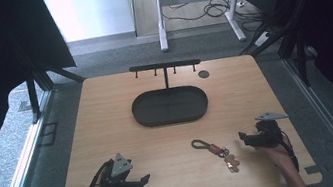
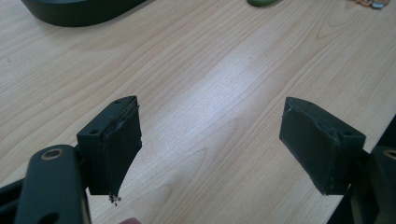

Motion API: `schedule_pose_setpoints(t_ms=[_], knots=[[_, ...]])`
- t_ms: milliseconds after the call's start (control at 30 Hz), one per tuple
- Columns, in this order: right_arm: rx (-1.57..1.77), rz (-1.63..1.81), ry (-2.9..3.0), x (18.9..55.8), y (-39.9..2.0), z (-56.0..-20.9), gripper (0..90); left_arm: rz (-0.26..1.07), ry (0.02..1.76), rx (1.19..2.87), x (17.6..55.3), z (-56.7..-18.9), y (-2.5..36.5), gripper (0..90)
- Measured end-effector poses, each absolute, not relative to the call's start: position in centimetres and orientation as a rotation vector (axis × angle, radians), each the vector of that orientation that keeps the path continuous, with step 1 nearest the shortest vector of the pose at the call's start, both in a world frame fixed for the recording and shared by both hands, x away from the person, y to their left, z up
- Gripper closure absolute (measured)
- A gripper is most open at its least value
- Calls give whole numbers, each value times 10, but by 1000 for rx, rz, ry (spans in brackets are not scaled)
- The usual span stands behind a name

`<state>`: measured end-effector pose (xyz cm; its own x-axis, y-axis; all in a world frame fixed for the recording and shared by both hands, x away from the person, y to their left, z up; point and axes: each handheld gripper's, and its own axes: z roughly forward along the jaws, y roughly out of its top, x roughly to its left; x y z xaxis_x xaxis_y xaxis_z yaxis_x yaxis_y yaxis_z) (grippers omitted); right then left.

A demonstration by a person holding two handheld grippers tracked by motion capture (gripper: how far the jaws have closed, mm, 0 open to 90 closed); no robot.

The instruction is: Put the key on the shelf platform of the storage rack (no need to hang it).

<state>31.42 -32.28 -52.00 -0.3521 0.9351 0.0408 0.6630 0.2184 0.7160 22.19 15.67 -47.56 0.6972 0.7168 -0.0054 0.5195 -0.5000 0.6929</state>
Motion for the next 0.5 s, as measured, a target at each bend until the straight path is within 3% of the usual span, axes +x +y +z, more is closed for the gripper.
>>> schedule_pose_setpoints(t_ms=[500], knots=[[1404,987,2141,296,-338,-498,287,369,896,2212,214,-471,156,212]])
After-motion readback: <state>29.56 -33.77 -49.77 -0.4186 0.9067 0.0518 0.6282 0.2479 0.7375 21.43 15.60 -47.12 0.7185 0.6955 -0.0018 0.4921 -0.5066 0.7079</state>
